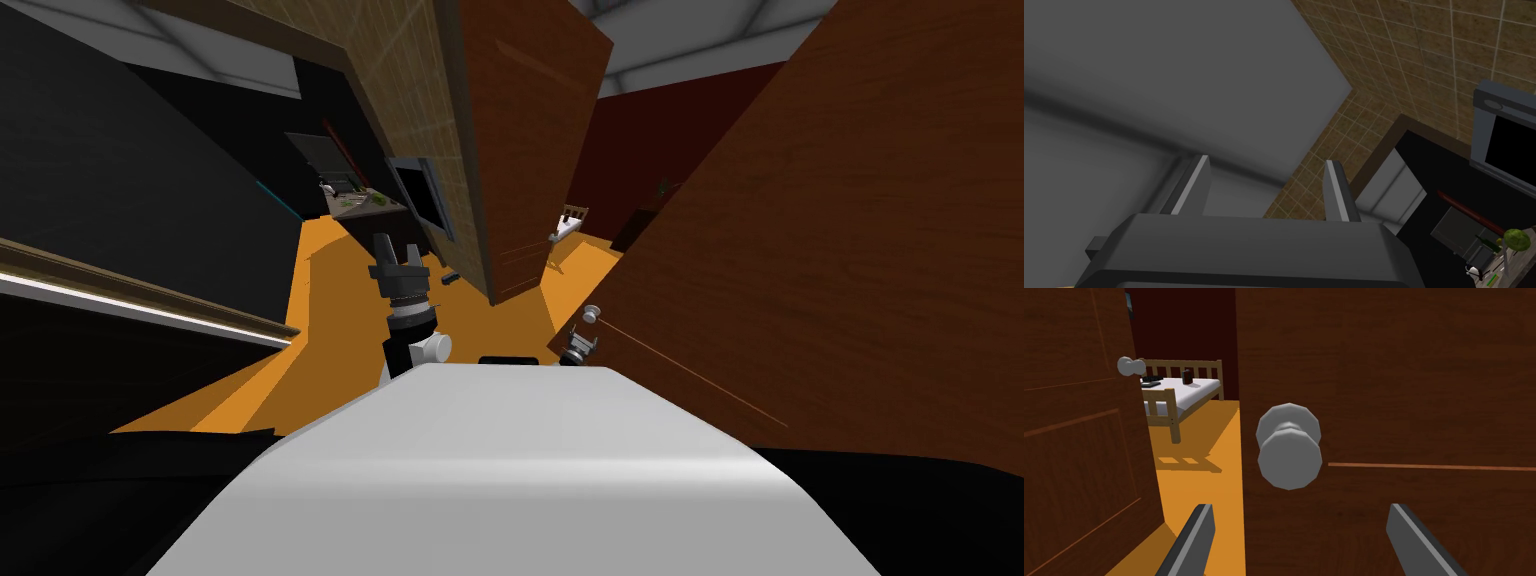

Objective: Push the door open

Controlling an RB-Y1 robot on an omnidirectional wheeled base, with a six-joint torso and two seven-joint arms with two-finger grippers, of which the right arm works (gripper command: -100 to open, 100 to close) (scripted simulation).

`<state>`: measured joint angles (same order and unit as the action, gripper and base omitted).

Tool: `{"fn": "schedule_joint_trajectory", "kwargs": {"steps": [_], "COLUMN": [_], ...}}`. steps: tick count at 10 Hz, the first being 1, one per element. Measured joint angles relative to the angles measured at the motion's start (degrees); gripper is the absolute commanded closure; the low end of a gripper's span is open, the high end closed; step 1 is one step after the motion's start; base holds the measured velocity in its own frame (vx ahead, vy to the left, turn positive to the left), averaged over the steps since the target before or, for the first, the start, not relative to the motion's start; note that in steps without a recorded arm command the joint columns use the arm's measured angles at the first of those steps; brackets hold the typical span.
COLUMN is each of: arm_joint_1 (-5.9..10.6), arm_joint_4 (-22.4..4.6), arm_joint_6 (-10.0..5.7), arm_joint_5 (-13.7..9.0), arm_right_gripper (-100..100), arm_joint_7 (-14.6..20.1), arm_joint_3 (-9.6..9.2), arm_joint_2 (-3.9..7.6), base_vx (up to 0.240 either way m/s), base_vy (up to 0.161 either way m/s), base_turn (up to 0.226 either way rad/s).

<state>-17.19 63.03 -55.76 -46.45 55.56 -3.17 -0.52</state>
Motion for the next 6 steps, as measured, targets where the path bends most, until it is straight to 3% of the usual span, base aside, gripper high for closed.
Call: {"fn": "schedule_joint_trajectory", "kwargs": {"steps": [3, 5, 6], "arm_joint_1": [-0.24, 0.08, 0.15], "arm_joint_4": [-0.1, -0.9, -1.3], "arm_joint_6": [-0.1, -0.37, -0.58], "arm_joint_5": [-0.2, -0.3, -0.4], "arm_right_gripper": [-100, -100, -100], "arm_joint_7": [0.6, 1.1, 1.7], "arm_joint_3": [0.21, 0.47, 0.6], "arm_joint_2": [1.92, 2.12, 1.53], "base_vx": [0.156, 0.172, 0.07], "base_vy": [-0.117, -0.131, -0.063], "base_turn": [0.021, 0.037, 0.018]}}
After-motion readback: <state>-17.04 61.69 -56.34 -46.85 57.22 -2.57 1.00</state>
